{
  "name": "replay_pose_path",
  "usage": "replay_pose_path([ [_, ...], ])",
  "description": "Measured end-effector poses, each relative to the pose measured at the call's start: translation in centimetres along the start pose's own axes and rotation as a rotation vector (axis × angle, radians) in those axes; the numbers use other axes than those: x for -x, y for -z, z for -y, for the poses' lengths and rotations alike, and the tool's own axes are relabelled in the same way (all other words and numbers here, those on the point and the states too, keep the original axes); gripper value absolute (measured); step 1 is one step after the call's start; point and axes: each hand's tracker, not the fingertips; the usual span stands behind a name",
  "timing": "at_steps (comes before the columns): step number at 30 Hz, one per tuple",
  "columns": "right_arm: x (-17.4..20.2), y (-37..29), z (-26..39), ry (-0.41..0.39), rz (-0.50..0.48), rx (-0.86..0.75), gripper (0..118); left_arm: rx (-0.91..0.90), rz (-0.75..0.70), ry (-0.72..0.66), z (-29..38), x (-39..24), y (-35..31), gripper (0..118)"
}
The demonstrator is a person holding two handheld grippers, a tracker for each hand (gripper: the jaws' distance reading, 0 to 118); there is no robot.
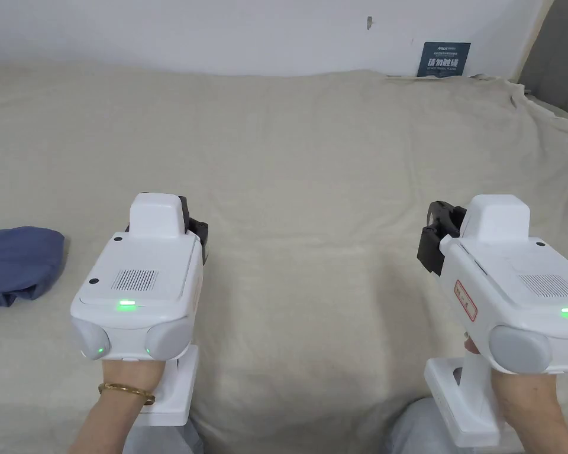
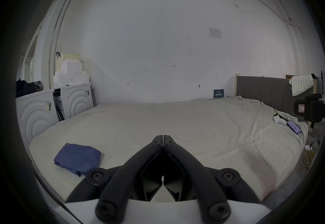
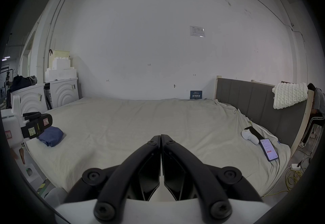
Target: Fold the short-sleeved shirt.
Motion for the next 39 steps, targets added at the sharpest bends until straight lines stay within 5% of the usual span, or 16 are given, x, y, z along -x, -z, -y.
replay_pose_path([
  [39,-0.33,-0.13,-0.08,0.010,0.001,0.002,0,-0.017,0.018,0.017,-0.51,-0.90,0.19,0],
])
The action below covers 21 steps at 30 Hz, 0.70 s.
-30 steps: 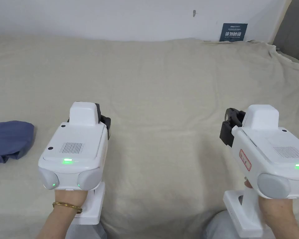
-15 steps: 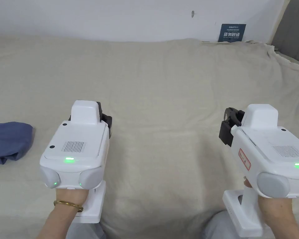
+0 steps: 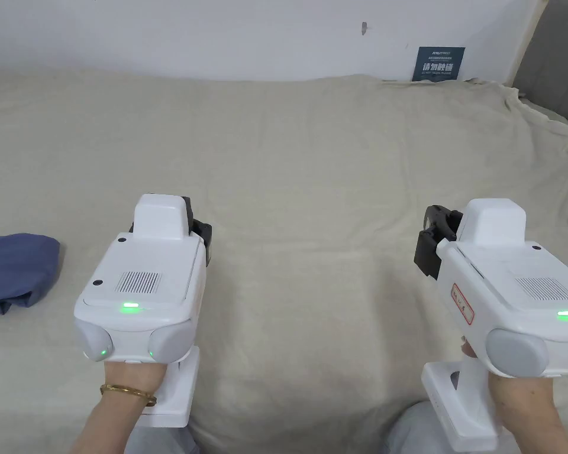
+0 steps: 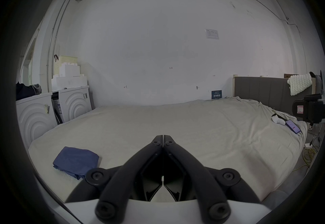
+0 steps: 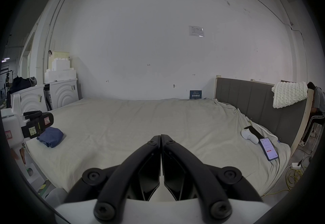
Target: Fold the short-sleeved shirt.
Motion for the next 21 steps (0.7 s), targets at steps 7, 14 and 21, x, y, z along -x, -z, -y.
replay_pose_path([
  [7,0.05,0.00,0.02,0.000,0.000,-0.002,0,0.000,-0.006,0.000,0.05,0.11,-0.02,0],
  [14,0.11,0.03,0.07,-0.002,-0.003,-0.003,0,-0.002,0.000,0.009,0.09,-0.16,-0.12,0],
  [21,0.10,0.00,0.12,-0.002,-0.003,0.000,0,-0.001,0.003,0.008,0.23,-0.29,-0.14,0],
])
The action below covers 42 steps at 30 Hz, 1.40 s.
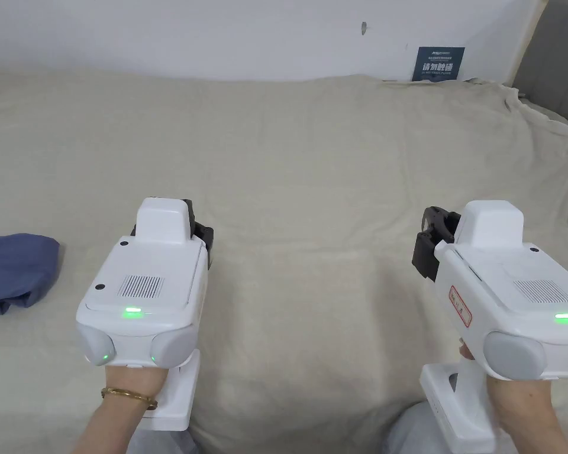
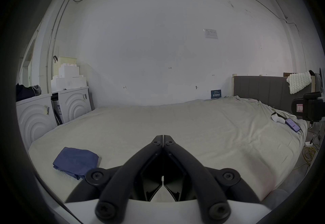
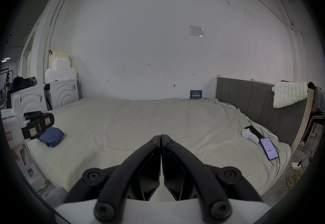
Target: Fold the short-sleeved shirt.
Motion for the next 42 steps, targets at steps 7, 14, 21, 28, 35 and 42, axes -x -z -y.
replay_pose_path([
  [7,0.1,-0.1,-0.1,0.017,-0.012,0.010,1,0.001,0.017,-0.036,-0.1,0.0,-0.4,2],
  [14,-0.2,-0.1,-1.6,0.137,-0.078,0.097,117,-0.001,0.097,-0.172,-0.7,0.1,-1.3,118],
  [21,1.6,0.1,-3.5,0.124,0.091,0.378,117,0.196,0.059,-0.255,-0.2,-0.2,-1.5,118],
  [28,3.1,2.0,-1.2,0.143,-0.036,0.688,116,0.301,0.010,-0.154,2.9,-1.1,-1.8,118],
  [35,6.1,1.0,1.0,0.107,0.019,0.749,116,0.444,0.045,-0.151,7.4,-2.2,-2.9,118],
  [42,6.2,1.0,2.5,0.120,0.035,0.822,116,0.540,0.041,-0.160,10.8,-2.1,-4.0,118],
])
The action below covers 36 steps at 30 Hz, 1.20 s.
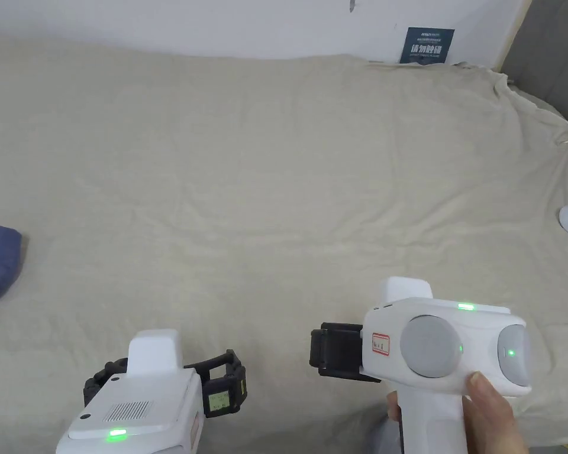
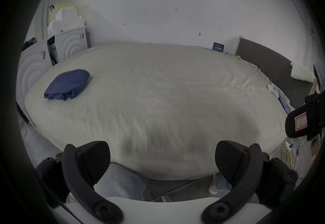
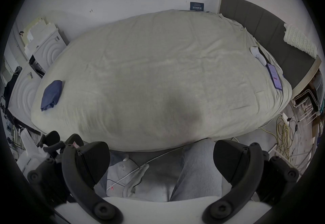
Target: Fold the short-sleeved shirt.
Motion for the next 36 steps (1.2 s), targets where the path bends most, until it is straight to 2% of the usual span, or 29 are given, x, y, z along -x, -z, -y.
replay_pose_path([
  [2,0.0,-0.5,0.3,-0.010,0.003,-0.085,116,-0.001,-0.010,-0.003,0.0,0.2,0.0,118],
  [4,-0.4,-0.9,0.2,0.006,-0.035,-0.131,116,-0.005,-0.022,-0.028,-0.3,0.4,0.2,118],
  [9,-2.1,0.6,-0.1,0.002,-0.108,-0.077,116,0.010,-0.021,-0.080,-1.7,1.1,1.9,118],
  [12,-3.9,3.5,-1.7,0.108,-0.061,-0.058,116,-0.005,-0.041,-0.082,-4.3,1.8,4.2,118],
  [14,-5.0,5.1,-3.3,0.085,-0.061,-0.111,116,-0.031,-0.062,-0.081,-6.5,2.3,5.9,118],
  [18,-6.1,9.3,-8.2,0.036,0.090,-0.268,116,-0.033,-0.103,-0.079,-10.8,3.9,11.4,118],
  [23,-8.1,16.7,-14.2,-0.004,0.206,-0.271,116,0.048,-0.149,-0.101,-14.1,6.1,19.7,118],
  [31,-10.8,24.9,-17.5,0.088,0.216,-0.257,116,0.138,-0.208,-0.180,-13.5,7.7,26.5,118],
  [32,-10.9,25.5,-17.5,0.095,0.212,-0.253,116,0.156,-0.221,-0.139,-13.5,7.3,26.6,118],
  [34,-10.9,26.7,-16.8,0.084,0.212,-0.237,116,0.147,-0.247,-0.125,-13.9,6.7,26.3,118],
  [35,-10.3,27.0,-16.4,0.054,0.212,-0.199,116,0.151,-0.253,-0.125,-13.7,6.7,26.5,118],
  [36,-10.3,27.6,-16.4,0.065,0.207,-0.145,118,0.150,-0.252,-0.127,-13.5,6.8,26.6,118],
])
